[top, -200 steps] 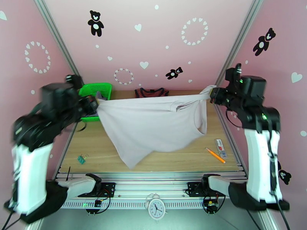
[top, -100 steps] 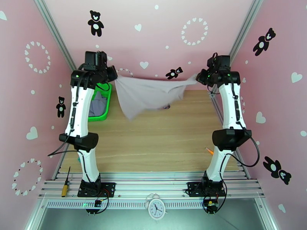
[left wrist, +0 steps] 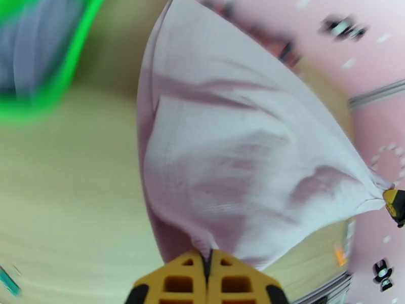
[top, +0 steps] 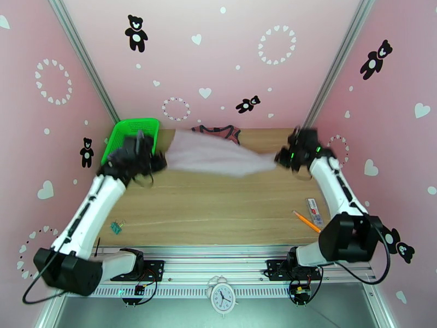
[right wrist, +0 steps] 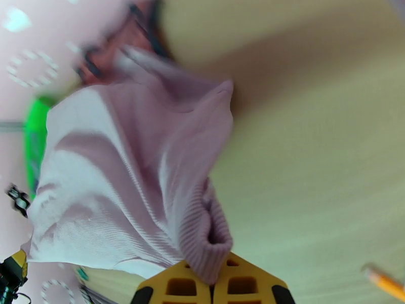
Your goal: Fold and stack the mixed laundry pile
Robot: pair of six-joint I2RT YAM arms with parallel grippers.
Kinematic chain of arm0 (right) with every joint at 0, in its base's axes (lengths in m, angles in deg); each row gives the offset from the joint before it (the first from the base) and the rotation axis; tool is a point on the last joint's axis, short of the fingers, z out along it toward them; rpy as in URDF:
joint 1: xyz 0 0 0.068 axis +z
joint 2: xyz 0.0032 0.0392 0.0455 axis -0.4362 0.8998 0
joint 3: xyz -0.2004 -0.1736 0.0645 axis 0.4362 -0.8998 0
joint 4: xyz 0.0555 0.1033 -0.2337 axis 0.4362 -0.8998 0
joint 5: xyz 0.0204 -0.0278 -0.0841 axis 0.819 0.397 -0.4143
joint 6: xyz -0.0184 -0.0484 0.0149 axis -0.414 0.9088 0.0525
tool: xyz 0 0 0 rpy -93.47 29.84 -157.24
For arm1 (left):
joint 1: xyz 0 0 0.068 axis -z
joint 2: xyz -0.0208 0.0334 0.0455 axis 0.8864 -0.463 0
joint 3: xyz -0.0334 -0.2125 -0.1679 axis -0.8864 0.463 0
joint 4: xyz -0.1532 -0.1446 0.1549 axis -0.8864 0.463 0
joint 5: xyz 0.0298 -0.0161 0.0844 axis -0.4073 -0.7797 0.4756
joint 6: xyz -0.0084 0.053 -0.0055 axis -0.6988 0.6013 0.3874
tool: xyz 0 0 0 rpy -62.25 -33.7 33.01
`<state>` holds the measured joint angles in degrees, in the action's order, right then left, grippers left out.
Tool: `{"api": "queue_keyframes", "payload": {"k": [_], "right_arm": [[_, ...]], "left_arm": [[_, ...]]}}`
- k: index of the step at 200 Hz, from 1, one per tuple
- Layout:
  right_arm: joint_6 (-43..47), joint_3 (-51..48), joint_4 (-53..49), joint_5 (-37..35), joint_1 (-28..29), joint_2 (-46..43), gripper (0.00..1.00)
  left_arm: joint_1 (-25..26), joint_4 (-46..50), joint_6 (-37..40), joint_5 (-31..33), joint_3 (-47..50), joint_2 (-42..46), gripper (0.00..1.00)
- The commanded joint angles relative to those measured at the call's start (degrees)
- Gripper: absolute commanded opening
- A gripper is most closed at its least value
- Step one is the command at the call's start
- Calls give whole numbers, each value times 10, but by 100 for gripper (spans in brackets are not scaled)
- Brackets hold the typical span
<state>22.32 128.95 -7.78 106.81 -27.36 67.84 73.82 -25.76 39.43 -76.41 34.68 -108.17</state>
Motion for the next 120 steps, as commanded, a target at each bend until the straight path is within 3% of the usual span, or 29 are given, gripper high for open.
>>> {"api": "queue_keyframes", "payload": {"k": [1,38,90,120], "right_arm": [[-10,-115,75,-12,19,-12,0],[-20,-174,70,-87,46,-15,0],[-27,-164,2,-162,49,-76,0],[-35,-154,-27,-159,49,-108,0]], "left_arm": [[12,-120,-64,-14,158,8,0],[15,-158,-108,44,267,23,0],[14,-72,-115,89,251,91,0],[14,-29,-120,90,246,130,0]]}}
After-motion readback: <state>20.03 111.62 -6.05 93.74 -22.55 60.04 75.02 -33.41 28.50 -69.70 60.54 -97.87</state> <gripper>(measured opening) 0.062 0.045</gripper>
